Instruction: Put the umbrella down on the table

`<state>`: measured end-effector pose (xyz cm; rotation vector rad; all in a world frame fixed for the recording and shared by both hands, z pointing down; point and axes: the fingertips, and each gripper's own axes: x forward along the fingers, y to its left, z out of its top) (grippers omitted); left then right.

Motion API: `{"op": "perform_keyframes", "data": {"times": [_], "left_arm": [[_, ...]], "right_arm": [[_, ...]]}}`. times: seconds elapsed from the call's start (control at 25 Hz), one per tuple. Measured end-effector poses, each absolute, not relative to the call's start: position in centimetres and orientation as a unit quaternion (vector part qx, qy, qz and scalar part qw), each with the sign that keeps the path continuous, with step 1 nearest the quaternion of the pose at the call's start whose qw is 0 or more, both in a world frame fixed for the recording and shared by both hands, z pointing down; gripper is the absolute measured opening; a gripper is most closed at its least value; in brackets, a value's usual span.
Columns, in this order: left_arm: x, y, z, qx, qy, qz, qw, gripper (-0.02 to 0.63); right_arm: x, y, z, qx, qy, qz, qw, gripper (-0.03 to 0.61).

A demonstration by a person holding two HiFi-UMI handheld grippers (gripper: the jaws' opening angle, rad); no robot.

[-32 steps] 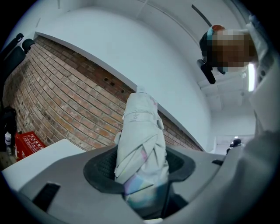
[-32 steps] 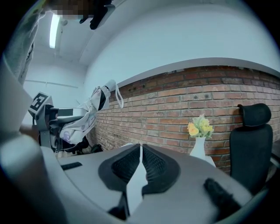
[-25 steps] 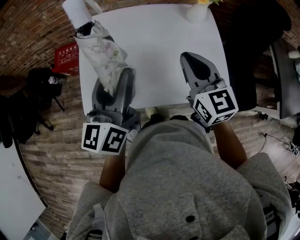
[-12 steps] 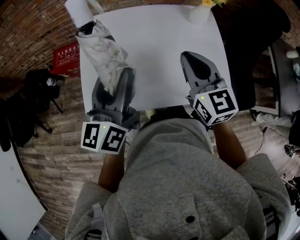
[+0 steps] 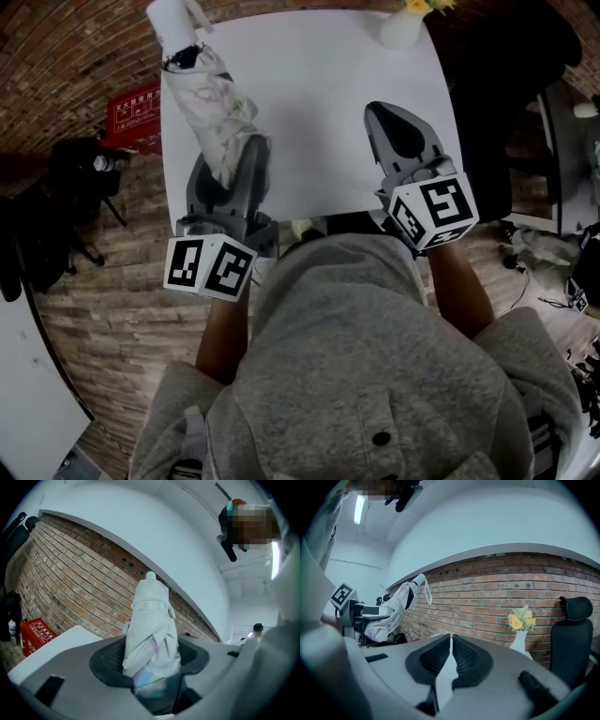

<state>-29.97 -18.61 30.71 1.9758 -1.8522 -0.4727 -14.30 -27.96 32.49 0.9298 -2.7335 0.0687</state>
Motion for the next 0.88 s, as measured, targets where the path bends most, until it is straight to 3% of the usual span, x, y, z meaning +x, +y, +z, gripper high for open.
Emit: {"op": "perform_keyframes", "data": {"times": [0.88], "left_arm": [[-29.1, -19.3, 39.5, 0.674, -0.685, -0.060, 0.270, 0.258]], "right_arm": [[-13.0, -28.6, 34.1, 0.317, -0.938, 0.034, 0.133, 0.032]]}}
